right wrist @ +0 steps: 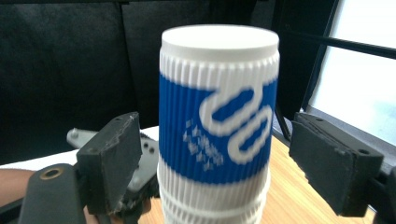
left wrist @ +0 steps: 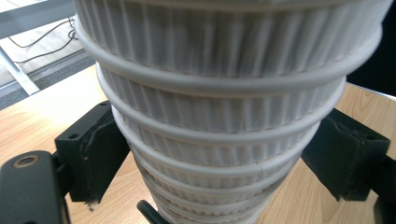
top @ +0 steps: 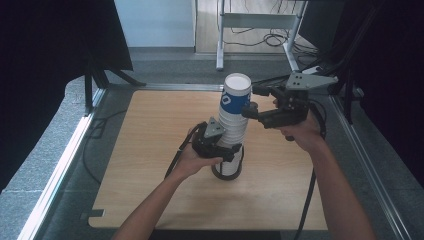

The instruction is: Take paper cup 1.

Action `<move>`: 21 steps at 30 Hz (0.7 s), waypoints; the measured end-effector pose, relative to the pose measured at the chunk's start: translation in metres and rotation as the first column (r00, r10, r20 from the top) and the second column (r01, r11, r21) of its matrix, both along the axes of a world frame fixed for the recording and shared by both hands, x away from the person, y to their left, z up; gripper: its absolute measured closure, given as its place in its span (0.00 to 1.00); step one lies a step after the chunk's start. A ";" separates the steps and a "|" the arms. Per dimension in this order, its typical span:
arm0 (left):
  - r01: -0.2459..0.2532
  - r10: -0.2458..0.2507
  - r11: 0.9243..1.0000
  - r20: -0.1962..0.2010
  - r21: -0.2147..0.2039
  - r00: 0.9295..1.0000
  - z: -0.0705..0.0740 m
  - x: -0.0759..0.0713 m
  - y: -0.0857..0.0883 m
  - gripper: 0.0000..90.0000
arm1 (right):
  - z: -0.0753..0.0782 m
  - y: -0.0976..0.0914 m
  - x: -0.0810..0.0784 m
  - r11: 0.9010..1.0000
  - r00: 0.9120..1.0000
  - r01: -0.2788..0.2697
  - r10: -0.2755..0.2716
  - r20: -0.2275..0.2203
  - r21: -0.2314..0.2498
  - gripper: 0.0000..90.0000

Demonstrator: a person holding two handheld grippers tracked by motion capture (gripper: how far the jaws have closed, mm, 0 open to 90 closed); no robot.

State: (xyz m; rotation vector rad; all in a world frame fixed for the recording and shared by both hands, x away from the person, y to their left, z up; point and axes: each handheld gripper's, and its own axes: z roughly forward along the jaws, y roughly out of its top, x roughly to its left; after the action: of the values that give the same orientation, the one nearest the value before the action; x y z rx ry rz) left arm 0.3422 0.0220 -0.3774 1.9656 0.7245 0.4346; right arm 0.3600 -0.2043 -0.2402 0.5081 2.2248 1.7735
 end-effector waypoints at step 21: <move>0.005 -0.005 1.000 -0.002 0.007 1.000 0.000 -0.001 0.001 0.14 | 0.019 0.039 0.022 0.999 1.000 -0.024 0.024 -0.006 -0.024 0.20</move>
State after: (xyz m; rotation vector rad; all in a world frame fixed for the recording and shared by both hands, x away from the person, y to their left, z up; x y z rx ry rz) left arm 0.3415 0.0226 -0.3770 1.9743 0.7204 0.4331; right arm 0.3815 -0.1656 -0.2210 0.4837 2.2625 1.7565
